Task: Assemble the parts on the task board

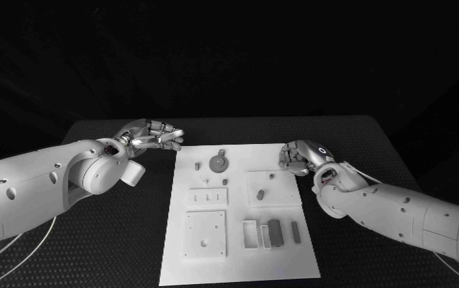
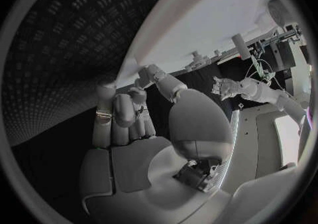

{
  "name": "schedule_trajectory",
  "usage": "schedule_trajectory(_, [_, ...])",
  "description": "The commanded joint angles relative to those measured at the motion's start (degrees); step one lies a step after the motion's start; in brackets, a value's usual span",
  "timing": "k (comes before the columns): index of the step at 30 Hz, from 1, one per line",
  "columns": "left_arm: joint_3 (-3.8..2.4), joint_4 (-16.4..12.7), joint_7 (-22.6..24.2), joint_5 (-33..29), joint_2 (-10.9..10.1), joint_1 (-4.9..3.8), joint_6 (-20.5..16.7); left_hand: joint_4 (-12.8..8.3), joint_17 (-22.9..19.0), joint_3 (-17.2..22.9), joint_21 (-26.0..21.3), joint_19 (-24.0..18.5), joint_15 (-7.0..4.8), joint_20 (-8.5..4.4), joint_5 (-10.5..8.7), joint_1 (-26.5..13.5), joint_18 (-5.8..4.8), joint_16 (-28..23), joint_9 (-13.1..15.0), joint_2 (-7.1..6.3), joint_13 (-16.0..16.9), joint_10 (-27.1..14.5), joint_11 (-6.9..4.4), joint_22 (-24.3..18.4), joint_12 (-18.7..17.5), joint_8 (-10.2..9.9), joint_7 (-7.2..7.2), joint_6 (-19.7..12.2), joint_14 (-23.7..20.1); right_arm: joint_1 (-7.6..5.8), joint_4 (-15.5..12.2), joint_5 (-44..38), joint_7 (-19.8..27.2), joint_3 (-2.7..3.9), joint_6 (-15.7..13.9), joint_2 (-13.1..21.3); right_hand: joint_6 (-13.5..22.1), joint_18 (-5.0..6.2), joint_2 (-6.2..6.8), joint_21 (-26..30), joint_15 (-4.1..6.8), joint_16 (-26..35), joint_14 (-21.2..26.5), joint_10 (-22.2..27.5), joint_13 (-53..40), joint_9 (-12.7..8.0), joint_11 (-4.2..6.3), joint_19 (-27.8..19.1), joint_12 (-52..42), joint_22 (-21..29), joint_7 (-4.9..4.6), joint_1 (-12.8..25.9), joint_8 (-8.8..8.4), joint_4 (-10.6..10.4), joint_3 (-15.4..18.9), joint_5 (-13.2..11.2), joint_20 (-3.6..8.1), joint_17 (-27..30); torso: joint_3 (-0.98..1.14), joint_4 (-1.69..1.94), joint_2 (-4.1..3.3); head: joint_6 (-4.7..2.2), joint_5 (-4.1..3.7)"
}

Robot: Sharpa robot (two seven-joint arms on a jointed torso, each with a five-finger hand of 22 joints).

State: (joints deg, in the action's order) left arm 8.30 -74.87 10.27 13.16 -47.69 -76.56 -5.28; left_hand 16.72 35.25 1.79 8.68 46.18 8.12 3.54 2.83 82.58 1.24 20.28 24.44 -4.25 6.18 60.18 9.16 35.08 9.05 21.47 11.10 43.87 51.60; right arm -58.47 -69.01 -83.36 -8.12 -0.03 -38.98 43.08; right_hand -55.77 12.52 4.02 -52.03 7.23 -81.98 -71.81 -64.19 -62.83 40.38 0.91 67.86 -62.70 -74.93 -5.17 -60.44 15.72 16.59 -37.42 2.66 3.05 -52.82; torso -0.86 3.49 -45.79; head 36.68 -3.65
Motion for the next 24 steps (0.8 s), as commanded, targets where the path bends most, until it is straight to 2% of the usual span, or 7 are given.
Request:
schedule_trajectory(1, [-0.04,0.0,-1.4,3.1,0.2,-0.03,-0.8,0.0,1.2,-0.3,0.9,2.0,-1.10,-0.78,0.01,-1.2,1.25,1.4,0.1,0.35,1.0,2.5,-1.17,0.4,1.3,0.6,-0.15,1.4,2.3,-1.64,-0.5,-0.5,0.3,0.17,2.1,-0.3,-1.0,2.48,-0.12,-0.3,-0.34,0.1,-0.2,-0.2,-0.1,0.1,-0.09,0.1,-0.1,-1.2,-0.39,-0.4,0.35,-0.1,-0.2,0.2,-0.30,-0.1,0.00,0.00,0.03,-0.19,0.05])
schedule_trajectory(6, [-0.05,-0.2,-4.1,6.1,0.6,-0.03,-0.8,0.0,3.3,-0.5,2.0,4.7,-2.75,-1.97,-0.01,-2.7,1.48,3.4,0.1,0.58,2.7,5.5,-2.73,0.9,3.1,1.0,-1.00,3.5,5.2,-4.04,-1.8,-1.3,-0.3,0.16,4.2,-0.9,-1.3,2.48,0.02,-0.3,-0.29,0.1,-0.3,-0.3,-0.1,0.1,-0.02,0.1,-0.1,-1.2,-0.31,-0.3,0.38,-0.1,-0.1,0.2,-0.30,-0.1,-0.04,-0.03,0.06,-0.54,0.01])
schedule_trajectory(9, [-0.06,-1.0,-4.5,8.2,0.8,-0.04,1.0,0.0,5.4,0.2,2.5,6.3,-3.65,-2.81,0.21,-0.4,1.24,4.6,-0.1,0.40,4.5,6.8,-3.55,1.1,4.1,1.1,-1.66,5.2,6.4,-5.58,-3.5,-1.1,-0.7,0.16,7.0,-1.1,-1.5,2.48,0.35,-0.4,-0.25,0.1,-0.3,-0.3,-0.1,0.1,0.02,0.1,-0.1,-1.2,-0.26,0.1,0.36,-0.3,0.0,0.2,-0.34,-0.1,-0.05,0.06,0.05,-0.75,0.07])
schedule_trajectory(12, [-0.07,-2.3,-4.4,8.2,1.0,-0.04,1.8,-0.2,6.5,1.0,2.5,6.6,-3.76,-3.37,0.70,2.1,0.75,5.4,-0.4,-0.16,6.0,7.8,-4.18,1.3,4.8,0.8,-2.17,6.2,6.0,-6.99,-5.4,-1.5,-1.1,0.17,8.5,-1.2,-1.9,2.48,0.67,-0.5,-0.19,0.0,-0.3,-0.4,-0.1,0.1,0.09,0.1,-0.1,-1.2,-0.18,0.7,0.36,-0.7,0.1,0.2,-0.40,-0.2,-0.05,0.08,0.14,-0.77,0.16])
schedule_trajectory(15, [-0.07,-3.5,-4.9,8.2,1.2,-0.04,1.0,-0.1,7.2,1.0,2.5,6.8,-3.75,-3.77,0.71,2.5,0.29,6.0,-0.7,-0.02,7.0,8.0,-4.30,1.4,4.9,0.6,-2.51,7.0,5.7,-8.38,-6.9,-2.0,-1.7,0.17,10.2,-1.5,-2.0,2.48,0.70,-0.5,-0.16,0.0,-0.3,-0.4,-0.1,0.1,0.13,0.1,-0.1,-1.2,-0.14,0.7,0.38,-0.7,0.1,0.2,-0.39,-0.2,-0.09,0.05,0.25,-1.17,0.31])
schedule_trajectory(19, [-0.07,-5.0,-6.3,7.3,1.8,-0.04,-2.3,0.0,7.9,0.4,2.5,7.0,-3.84,-4.36,0.21,0.8,-0.29,6.6,-1.1,0.32,8.2,7.8,-4.32,1.6,4.7,0.0,-2.27,7.5,5.4,-9.40,-9.4,-2.9,-2.5,0.16,13.2,-2.0,-2.1,2.48,0.73,-0.5,-0.14,0.0,-0.4,-0.4,-0.1,0.1,0.15,0.1,-0.1,-1.2,-0.12,0.8,0.38,-0.7,0.0,0.2,-0.40,-0.3,-0.12,-0.02,0.32,-1.55,0.64])
schedule_trajectory(24, [-0.03,-8.8,-9.6,6.0,2.1,-0.02,-9.5,0.0,8.1,-0.7,2.2,6.7,-3.68,-4.62,0.04,-1.7,-0.81,6.6,-1.7,-0.84,8.8,5.9,-3.48,1.7,3.6,-1.1,-1.62,6.5,4.8,-9.44,-12.6,-3.0,-2.8,0.14,14.7,-2.9,-2.2,2.48,0.95,-0.5,-0.11,0.0,-0.3,-0.4,-0.1,0.1,0.19,0.1,-0.1,-1.2,-0.07,0.9,0.38,-0.7,0.0,0.2,-0.40,-0.2,-0.23,-0.15,0.56,-1.69,2.44])
